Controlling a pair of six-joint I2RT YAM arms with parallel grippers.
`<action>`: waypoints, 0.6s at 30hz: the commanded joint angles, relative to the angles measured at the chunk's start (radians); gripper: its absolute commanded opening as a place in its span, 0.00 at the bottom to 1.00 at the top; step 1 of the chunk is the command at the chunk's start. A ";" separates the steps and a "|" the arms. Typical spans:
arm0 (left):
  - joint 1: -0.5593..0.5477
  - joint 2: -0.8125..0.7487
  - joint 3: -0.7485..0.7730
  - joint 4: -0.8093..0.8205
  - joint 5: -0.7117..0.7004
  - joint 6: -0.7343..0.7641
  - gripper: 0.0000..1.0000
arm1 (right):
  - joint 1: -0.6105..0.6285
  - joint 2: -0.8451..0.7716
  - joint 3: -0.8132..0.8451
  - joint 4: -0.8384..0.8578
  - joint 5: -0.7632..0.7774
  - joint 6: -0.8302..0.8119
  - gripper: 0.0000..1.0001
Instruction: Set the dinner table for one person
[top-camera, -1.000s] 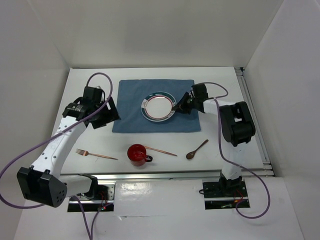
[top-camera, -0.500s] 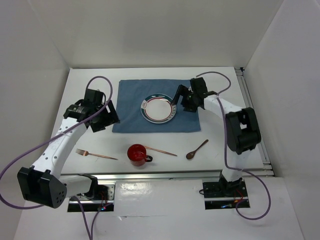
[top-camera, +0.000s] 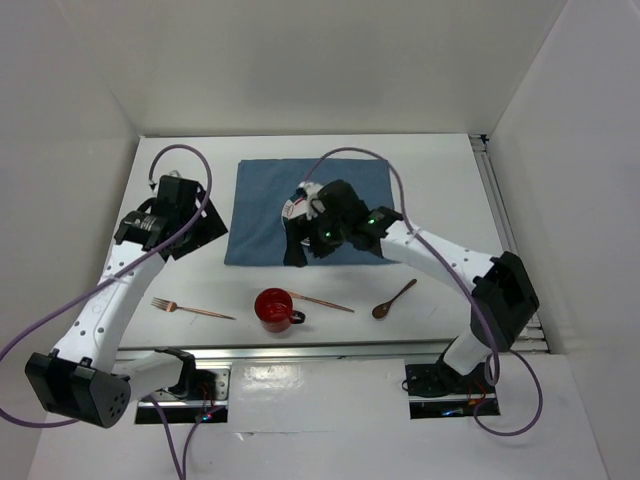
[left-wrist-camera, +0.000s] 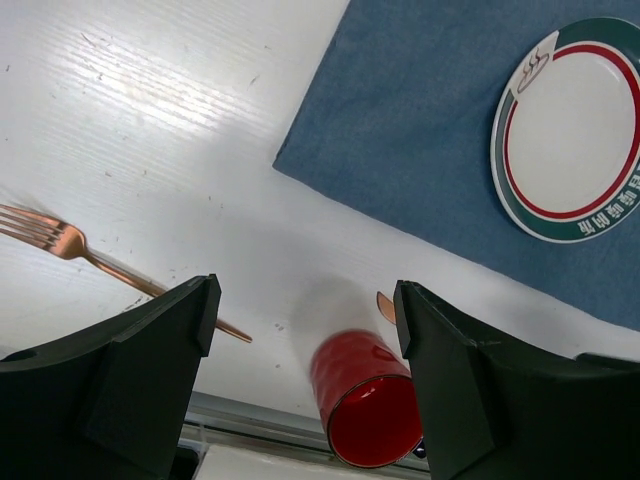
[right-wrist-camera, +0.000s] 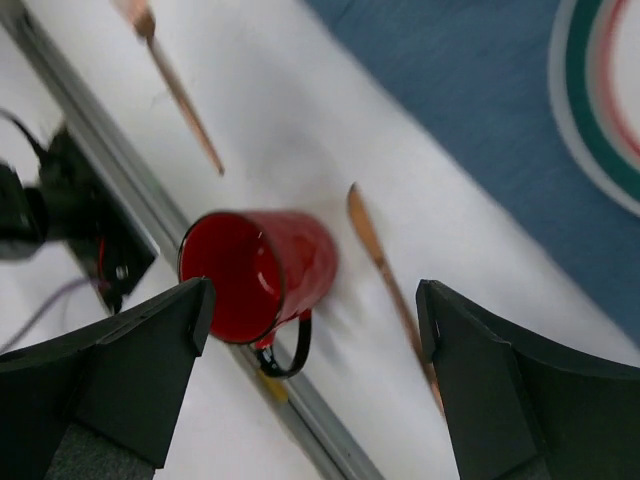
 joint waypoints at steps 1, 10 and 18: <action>0.006 -0.038 0.034 -0.016 -0.051 -0.037 0.89 | 0.102 0.047 -0.009 -0.066 -0.041 -0.093 0.95; 0.015 -0.067 0.016 -0.026 -0.031 -0.046 0.87 | 0.251 0.166 -0.009 -0.012 0.104 -0.111 0.74; 0.015 -0.067 0.006 -0.026 -0.031 -0.046 0.87 | 0.282 0.220 -0.009 0.020 0.185 -0.091 0.35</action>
